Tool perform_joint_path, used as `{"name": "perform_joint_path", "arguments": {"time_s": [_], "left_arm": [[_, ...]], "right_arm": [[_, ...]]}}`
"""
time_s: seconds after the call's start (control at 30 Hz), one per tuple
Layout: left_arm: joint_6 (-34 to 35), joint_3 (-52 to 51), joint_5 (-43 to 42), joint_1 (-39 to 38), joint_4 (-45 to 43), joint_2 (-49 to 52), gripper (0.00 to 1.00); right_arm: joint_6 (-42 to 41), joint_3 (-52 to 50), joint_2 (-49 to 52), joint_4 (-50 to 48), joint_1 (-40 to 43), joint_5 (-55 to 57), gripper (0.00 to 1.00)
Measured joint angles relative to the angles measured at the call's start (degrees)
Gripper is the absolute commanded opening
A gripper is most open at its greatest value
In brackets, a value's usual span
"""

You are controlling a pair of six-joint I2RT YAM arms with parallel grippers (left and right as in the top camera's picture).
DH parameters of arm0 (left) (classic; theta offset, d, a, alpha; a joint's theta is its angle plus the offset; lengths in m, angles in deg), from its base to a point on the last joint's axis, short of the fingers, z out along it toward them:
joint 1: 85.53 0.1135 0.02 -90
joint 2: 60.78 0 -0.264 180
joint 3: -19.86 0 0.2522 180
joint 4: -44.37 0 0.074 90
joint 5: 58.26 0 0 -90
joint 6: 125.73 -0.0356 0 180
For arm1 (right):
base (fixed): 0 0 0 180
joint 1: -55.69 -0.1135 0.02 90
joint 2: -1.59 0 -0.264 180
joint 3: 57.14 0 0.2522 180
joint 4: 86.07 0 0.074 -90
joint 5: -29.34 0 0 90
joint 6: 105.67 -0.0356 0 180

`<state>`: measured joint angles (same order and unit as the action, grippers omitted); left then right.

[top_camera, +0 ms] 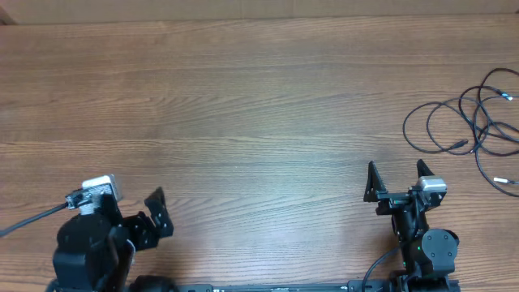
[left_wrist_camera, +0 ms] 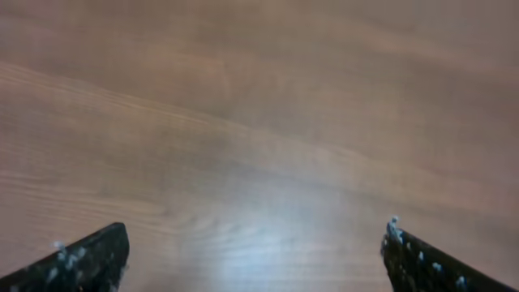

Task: Untangle cables

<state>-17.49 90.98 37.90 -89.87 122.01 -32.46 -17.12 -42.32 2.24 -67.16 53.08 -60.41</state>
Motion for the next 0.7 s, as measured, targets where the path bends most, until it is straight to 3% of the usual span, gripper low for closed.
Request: {"name": "perform_joint_path", "arguments": {"time_s": [0.43, 0.7], "left_arm": [[-3.48, -39.17, -9.73, 4.46, -39.67, -22.49, 0.99], [-5.66, -51.39, -10.91, 4.46, -64.08, -27.45, 1.0]], "right_arm": [[-0.02, 0.0, -0.02, 0.0, 0.0, -0.02, 1.0], [-0.02, 0.0, -0.02, -0.02, 0.0, -0.04, 1.0]]}}
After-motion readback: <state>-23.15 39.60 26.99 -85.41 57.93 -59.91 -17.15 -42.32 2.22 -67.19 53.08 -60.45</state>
